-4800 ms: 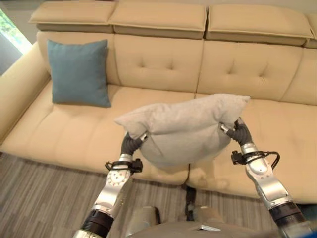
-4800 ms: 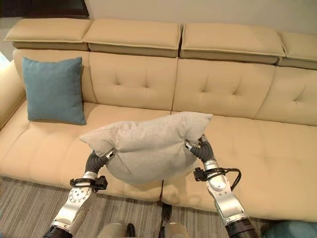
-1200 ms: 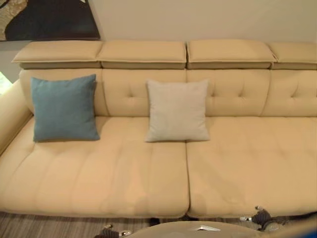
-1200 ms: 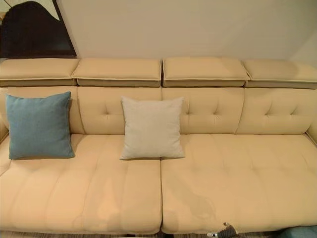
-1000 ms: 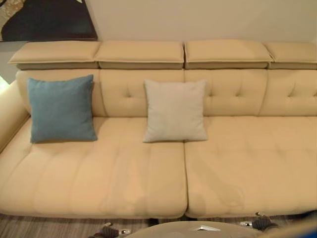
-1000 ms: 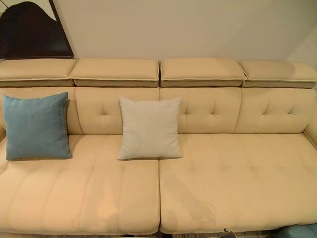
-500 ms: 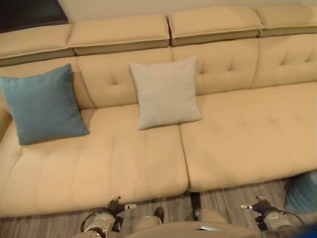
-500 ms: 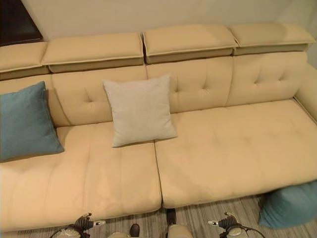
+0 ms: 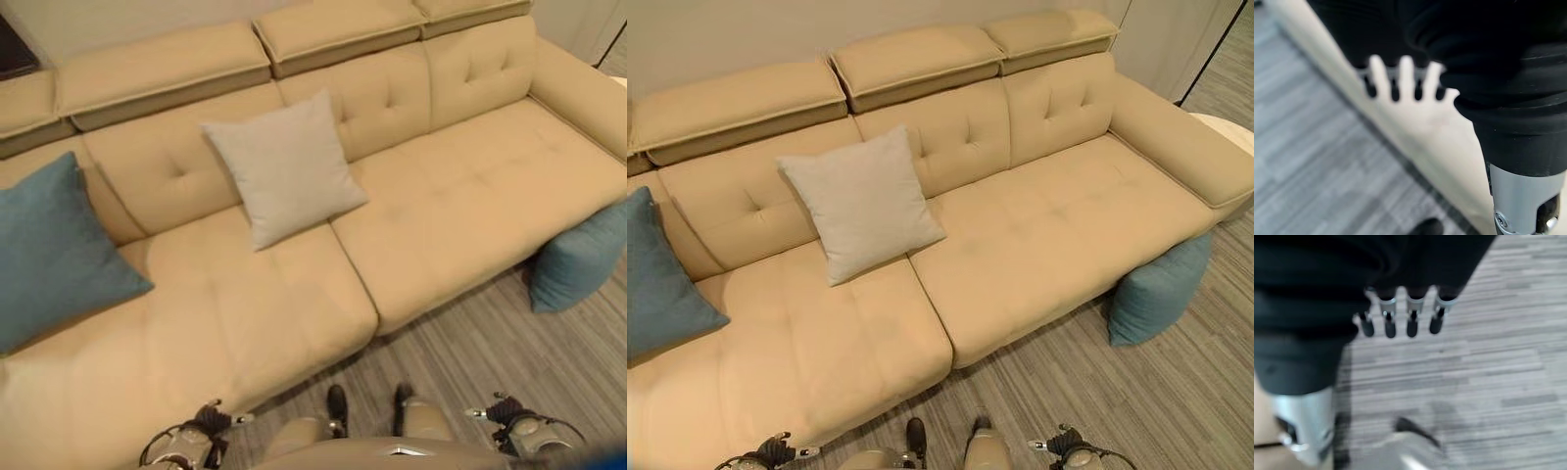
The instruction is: Pick up all the scattered cushions and arrange them neatly on the sofa.
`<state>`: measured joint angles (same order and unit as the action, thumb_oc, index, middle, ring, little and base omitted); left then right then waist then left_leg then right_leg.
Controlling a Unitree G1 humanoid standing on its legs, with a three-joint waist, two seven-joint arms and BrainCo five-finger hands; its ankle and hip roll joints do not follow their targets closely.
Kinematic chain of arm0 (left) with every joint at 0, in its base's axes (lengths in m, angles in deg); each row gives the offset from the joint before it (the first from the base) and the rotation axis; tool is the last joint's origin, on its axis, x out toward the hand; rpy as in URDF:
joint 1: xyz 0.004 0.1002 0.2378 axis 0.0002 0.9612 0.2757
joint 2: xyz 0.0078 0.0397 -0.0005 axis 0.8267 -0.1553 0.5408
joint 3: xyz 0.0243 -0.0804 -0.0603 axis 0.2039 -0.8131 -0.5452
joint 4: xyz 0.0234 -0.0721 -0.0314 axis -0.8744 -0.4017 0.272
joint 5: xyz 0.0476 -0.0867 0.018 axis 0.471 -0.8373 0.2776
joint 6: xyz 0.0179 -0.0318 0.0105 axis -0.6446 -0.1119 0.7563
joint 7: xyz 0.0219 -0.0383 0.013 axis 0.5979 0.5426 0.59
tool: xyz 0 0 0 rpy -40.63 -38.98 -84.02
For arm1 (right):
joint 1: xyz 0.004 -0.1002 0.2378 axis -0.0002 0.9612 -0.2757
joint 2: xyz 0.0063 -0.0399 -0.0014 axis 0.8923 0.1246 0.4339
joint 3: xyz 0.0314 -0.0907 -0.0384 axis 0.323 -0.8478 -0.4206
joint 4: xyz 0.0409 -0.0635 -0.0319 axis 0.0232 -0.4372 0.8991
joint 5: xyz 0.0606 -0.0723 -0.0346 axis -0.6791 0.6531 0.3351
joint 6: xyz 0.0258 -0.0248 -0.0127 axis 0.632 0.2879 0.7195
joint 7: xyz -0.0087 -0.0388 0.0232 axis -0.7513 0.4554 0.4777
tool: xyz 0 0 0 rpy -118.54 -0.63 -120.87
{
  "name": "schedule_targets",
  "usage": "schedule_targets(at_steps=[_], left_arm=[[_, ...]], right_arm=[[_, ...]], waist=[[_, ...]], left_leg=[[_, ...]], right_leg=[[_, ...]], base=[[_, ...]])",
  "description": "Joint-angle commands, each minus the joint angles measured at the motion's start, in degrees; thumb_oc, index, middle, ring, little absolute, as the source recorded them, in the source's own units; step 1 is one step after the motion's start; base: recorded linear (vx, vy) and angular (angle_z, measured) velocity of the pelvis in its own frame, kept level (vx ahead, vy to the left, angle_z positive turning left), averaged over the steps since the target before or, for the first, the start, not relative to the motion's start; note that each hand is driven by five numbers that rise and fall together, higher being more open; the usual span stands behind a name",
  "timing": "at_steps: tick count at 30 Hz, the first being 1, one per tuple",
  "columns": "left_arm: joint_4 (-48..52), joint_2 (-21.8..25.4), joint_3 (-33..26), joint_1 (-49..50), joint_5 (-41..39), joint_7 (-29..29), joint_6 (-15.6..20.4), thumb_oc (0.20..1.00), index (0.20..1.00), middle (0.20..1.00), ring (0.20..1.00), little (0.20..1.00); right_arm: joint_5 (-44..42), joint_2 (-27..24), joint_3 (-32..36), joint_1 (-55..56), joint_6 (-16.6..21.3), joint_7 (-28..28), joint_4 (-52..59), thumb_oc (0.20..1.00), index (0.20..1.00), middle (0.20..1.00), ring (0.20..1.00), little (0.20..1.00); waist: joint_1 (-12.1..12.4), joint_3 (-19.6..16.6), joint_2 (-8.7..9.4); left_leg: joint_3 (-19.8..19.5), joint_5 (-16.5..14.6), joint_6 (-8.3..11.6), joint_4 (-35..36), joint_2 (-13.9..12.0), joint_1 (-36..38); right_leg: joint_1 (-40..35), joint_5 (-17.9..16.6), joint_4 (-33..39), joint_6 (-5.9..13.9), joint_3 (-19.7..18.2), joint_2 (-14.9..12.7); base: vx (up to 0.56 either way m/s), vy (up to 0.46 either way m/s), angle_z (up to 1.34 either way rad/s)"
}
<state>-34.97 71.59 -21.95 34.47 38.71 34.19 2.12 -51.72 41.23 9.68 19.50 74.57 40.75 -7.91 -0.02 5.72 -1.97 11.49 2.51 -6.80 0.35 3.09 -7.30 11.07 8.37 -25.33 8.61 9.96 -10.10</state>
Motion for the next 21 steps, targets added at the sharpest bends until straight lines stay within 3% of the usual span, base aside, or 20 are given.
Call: schedule_targets(at_steps=[1, 3, 7, 9, 10, 13, 21], left_arm=[[0.0, 2.3, 0.0, -0.4, 1.1, -0.9, 0.5, 1.0, 1.0, 1.0, 1.0, 1.0], [0.6, 2.5, 1.0, -1.3, 1.2, -0.9, 0.8, 1.0, 1.0, 1.0, 1.0, 1.0], [1.2, 2.4, 2.0, -1.9, 1.5, -1.1, 0.6, 1.0, 1.0, 1.0, 1.0, 1.0], [1.6, 1.8, 2.4, -2.0, 0.4, -1.1, 1.0, 1.0, 1.0, 1.0, 1.0, 1.0], [1.6, 1.8, 2.4, -2.0, 0.4, -1.1, 1.0, 1.0, 1.0, 1.0, 1.0, 1.0], [1.4, 0.7, 2.7, -1.9, -0.4, -1.1, 1.1, 1.0, 1.0, 1.0, 1.0, 1.0], [0.9, 0.3, 4.2, -1.7, 2.4, -0.9, 1.1, 1.0, 1.0, 1.0, 1.0, 1.0]], right_arm=[[0.7, -2.2, -0.6, -0.2, 0.7, 0.5, 1.7, 1.0, 1.0, 1.0, 1.0, 1.0], [-0.4, -2.2, -0.5, -0.1, 0.7, 0.8, 1.6, 1.0, 1.0, 1.0, 1.0, 1.0], [-1.6, -2.1, -0.5, 0.3, 0.7, 1.2, 1.0, 1.0, 1.0, 1.0, 1.0, 1.0], [-2.0, -2.3, -0.8, 0.3, 0.9, 1.4, 0.8, 1.0, 1.0, 1.0, 1.0, 1.0], [-2.0, -2.3, -0.8, 0.3, 0.9, 1.3, 0.8, 1.0, 1.0, 1.0, 1.0, 1.0], [-1.8, -2.5, -1.0, 0.7, 0.9, 1.6, 0.3, 1.0, 1.0, 1.0, 1.0, 1.0], [-3.6, -1.9, 0.8, 0.8, 0.7, 2.1, 0.6, 1.0, 1.0, 1.0, 1.0, 1.0]], waist=[[2.0, -2.0, 3.44], [1.2, -1.5, 4.04], [0.5, 0.0, 4.47], [1.2, 1.4, 4.55], [1.2, 1.4, 4.53], [2.2, 1.5, 4.18], [0.3, 1.8, 3.21]], left_leg=[[-8.3, -8.2, 6.71, -7.2, -0.3, -1.1], [-8.2, -8.5, 7.65, -10.1, -0.8, -2.7], [-10.0, -9.6, 8.55, -15.0, -1.4, -3.6], [-16.2, -9.5, 9.21, -17.2, 0.3, -4.8], [-16.2, -9.5, 9.21, -17.2, 0.3, -4.7], [-26.9, -9.4, 9.11, -13.8, 3.8, -5.4], [-23.8, -8.4, 7.7, -10.1, 3.3, -4.3]], right_leg=[[-6.8, -5.5, 17.9, -0.67, 1.8, 2.0], [-7.3, -4.8, 20.7, -1.45, -0.7, 4.2], [-7.9, -5.2, 21.8, -2.75, -1.9, 5.2], [-7.5, -6.1, 22.6, -3.1, -3.9, 5.8], [-7.6, -6.1, 22.6, -3.1, -3.8, 5.8], [-6.8, -8.1, 25.0, -2.24, -8.0, 6.7], [-1.3, -10.3, 23.4, -0.51, -11.7, 5.8]], base=[[-0.06, -0.171, -0.91], [-0.05, -0.216, -0.28], [-0.04, -0.09, 0.13], [-0.09, -0.018, -0.26], [-0.05, 0.013, -0.55], [-0.04, 0.04, -0.63], [-0.05, 0.138, -0.75]])
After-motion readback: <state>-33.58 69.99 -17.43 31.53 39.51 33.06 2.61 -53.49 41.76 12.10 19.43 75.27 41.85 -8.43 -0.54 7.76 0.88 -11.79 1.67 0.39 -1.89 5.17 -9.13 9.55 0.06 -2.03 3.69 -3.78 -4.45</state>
